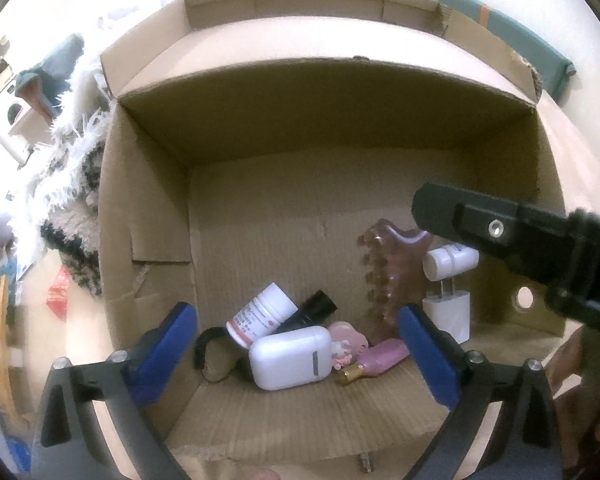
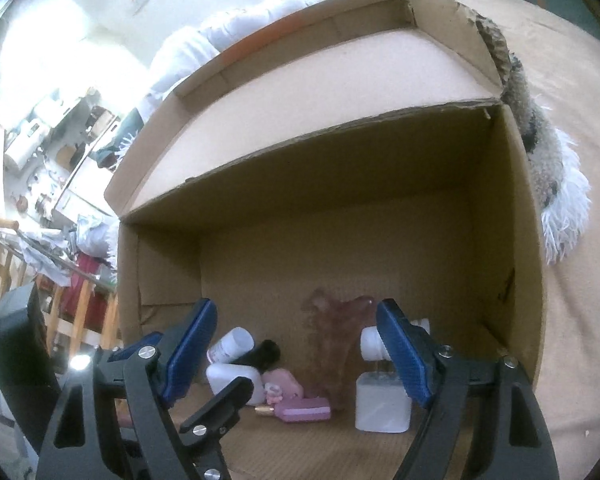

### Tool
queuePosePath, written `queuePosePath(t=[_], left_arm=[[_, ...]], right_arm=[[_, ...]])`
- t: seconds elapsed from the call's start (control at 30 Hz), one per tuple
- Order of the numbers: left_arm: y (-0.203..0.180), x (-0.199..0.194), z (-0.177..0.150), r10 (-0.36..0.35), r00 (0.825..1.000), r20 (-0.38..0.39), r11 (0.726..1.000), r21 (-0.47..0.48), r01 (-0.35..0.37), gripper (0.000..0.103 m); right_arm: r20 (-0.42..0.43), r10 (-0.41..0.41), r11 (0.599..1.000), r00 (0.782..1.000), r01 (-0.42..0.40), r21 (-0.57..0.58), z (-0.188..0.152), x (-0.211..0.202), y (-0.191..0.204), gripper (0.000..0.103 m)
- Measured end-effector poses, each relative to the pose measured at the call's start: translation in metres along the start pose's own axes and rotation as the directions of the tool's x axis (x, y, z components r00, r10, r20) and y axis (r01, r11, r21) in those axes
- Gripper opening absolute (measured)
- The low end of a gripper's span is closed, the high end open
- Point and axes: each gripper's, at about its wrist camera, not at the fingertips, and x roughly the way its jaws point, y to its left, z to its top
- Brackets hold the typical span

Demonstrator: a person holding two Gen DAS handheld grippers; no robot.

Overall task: Organize rigid objects
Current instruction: 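Lower both items into the box and open both tools, then lift both tools out of the box toward the batteries on the bed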

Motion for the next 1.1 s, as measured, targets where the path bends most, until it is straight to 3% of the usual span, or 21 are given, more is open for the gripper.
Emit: queuePosePath(t=[0.43,0.77,1.1], left_arm=[[0.028,-0.029,-0.01,-0.035,0.999,0.038,0.998,-0.052,0.037,0.101],[0.045,-0.061,-0.038,-0.035,0.998,0.06,0.992,-0.115,0.042,0.101],[0.066,-0.068,-0.071,-0.014,1.0,0.023,0.979,-0.203,0.018,0.101]], right_arm=[[0.023,-0.024,1.0,0.999,0.023,0.007,-0.015,-0.026,0.001,0.087],[0.032,-0.031,0.999,0.999,0.032,-0.014,-0.04,-0.059,0.003,0.087],[0.015,-0.03,0.999,0.999,0.03,0.013,-0.08,-0.081,0.004,0.087]])
